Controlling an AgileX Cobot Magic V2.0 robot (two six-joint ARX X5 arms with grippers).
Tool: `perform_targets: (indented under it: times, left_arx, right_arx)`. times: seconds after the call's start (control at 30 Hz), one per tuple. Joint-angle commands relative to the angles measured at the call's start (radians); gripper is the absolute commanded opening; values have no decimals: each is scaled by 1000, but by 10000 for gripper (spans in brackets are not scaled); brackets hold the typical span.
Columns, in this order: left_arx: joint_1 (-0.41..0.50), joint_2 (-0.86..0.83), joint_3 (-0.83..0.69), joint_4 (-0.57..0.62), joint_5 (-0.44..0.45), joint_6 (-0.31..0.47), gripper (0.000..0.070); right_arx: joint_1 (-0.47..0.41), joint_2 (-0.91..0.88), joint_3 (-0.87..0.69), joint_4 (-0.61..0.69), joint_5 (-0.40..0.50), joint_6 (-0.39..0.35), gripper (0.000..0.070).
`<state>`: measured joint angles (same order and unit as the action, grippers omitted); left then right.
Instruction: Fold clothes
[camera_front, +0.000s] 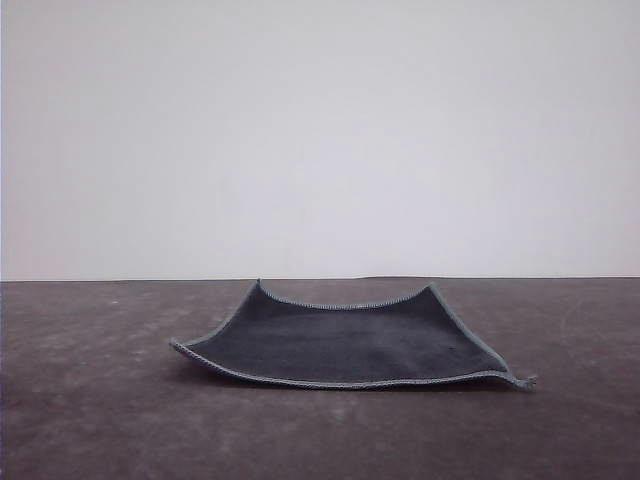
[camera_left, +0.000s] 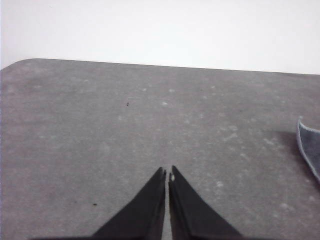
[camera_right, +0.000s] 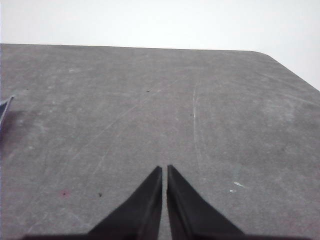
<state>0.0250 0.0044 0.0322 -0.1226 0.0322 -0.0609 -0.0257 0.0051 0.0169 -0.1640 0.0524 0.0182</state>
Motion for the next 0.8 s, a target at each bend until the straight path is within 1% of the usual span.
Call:
perform_targets:
  times: [0.0, 0.03, 0.07, 0.13, 0.17, 0.27, 0.3, 0.33, 0.4, 0.5, 0.6, 0.67, 0.77]
  left_arx:
    - [0, -1, -19, 15, 2, -90, 0]
    - [0, -1, -19, 14, 2, -145, 0]
    - [0, -1, -19, 15, 2, -231, 0]
    - [0, -1, -19, 19, 2, -339, 0]
    - [0, -1, -19, 26, 1, -381, 0]
    - [0, -1, -16, 47, 2, -463, 0]
    - [0, -1, -9, 49, 2, -495, 0]
    - [0, -1, 0, 49, 2, -511, 0]
    - [0, -1, 23, 49, 2, -507, 0]
    - [0, -1, 70, 48, 1, -483, 2]
    - [0, 0, 136, 34, 1, -408, 3]
    - [0, 5, 194, -15, 0, -372, 4]
    - [0, 35, 298, -155, -8, -336, 4]
  right_arx:
    - [0, -2, -5, 18, -3, 22, 15]
    - [0, -2, -5, 25, -3, 30, 15]
    - [0, -2, -5, 34, -3, 50, 15]
    - [0, -2, -4, 49, -7, 115, 15]
    - [0, -2, -4, 63, -13, 160, 15]
    - [0, -2, -3, 109, -43, 269, 15]
    - [0, -2, -3, 130, -60, 286, 14]
    - [0, -2, -2, 146, -70, 292, 14]
    - [0, -2, 10, 170, -84, 292, 9]
    - [0, -2, 52, 155, -83, 292, 7]
    - [0, -1, 118, 111, -82, 292, 7]
    - [0, -1, 174, 52, -82, 292, 7]
    - [0, 2, 273, -82, -82, 289, 7]
